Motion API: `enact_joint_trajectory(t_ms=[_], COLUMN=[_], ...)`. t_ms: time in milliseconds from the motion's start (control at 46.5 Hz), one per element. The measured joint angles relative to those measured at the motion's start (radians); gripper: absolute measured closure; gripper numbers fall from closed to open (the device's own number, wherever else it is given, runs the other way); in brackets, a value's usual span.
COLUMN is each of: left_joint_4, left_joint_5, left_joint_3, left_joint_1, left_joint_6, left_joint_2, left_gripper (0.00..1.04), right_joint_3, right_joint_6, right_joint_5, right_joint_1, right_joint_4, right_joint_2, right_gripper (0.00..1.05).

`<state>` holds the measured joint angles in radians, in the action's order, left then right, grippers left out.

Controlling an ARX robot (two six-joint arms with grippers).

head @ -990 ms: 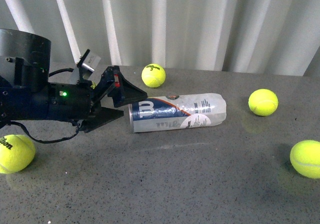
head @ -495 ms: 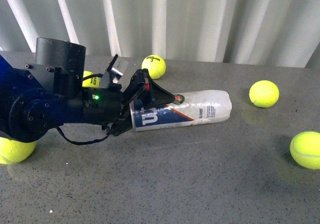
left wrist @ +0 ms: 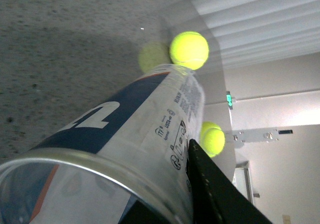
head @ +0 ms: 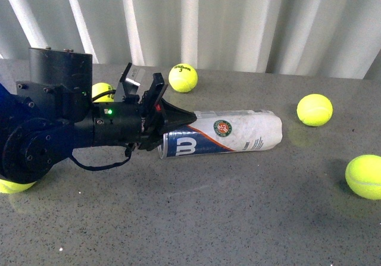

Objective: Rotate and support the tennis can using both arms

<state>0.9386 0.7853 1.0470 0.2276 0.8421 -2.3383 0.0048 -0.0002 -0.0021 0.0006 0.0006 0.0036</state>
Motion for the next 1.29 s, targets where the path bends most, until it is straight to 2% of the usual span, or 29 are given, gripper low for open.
enact_joint_trajectory(t_ms=[65,258,387,473,602,689,796,925,1011,1097,1291], left_joint_4=[0.010,0.016,-0.130,-0.334,-0.786,-1.165,-1.650,-2.034,-2.163,-2.179,-2.153], left_joint_5=[0.003,-0.007,-0.003,-0.029,-0.128,-0.254,-0.481,-0.707,-0.787,-0.840,-0.835], left_joint_3=[-0.014,-0.073,-0.093,-0.082,0.055,0.251,0.563,0.890,0.986,0.966,0.904], left_joint_1=[0.000,0.003,0.003,0.004,0.006,0.016,0.051,0.129,0.187,0.238,0.300], left_joint_6=[0.019,0.034,-0.040,-0.162,-0.462,-0.709,-1.054,-1.346,-1.440,-1.485,-1.491], left_joint_2=[0.022,0.113,0.209,0.318,0.493,0.550,0.532,0.434,0.380,0.347,0.277], left_gripper=[1.01,1.01,1.01,1.01,1.01,1.01,1.01,1.01,1.01,1.01,1.01], right_joint_3=[0.000,0.000,0.000,0.000,0.000,0.000,0.000,0.000,0.000,0.000,0.000], right_joint_6=[0.000,0.000,0.000,0.000,0.000,0.000,0.000,0.000,0.000,0.000,0.000], right_joint_5=[0.000,0.000,0.000,0.000,0.000,0.000,0.000,0.000,0.000,0.000,0.000], right_joint_1=[0.000,0.000,0.000,0.000,0.000,0.000,0.000,0.000,0.000,0.000,0.000], right_joint_4=[0.000,0.000,0.000,0.000,0.000,0.000,0.000,0.000,0.000,0.000,0.000], right_joint_2=[0.000,0.000,0.000,0.000,0.000,0.000,0.000,0.000,0.000,0.000,0.000], right_gripper=[0.07,0.07,0.07,0.07,0.07,0.07,0.07,0.07,0.07,0.07,0.07])
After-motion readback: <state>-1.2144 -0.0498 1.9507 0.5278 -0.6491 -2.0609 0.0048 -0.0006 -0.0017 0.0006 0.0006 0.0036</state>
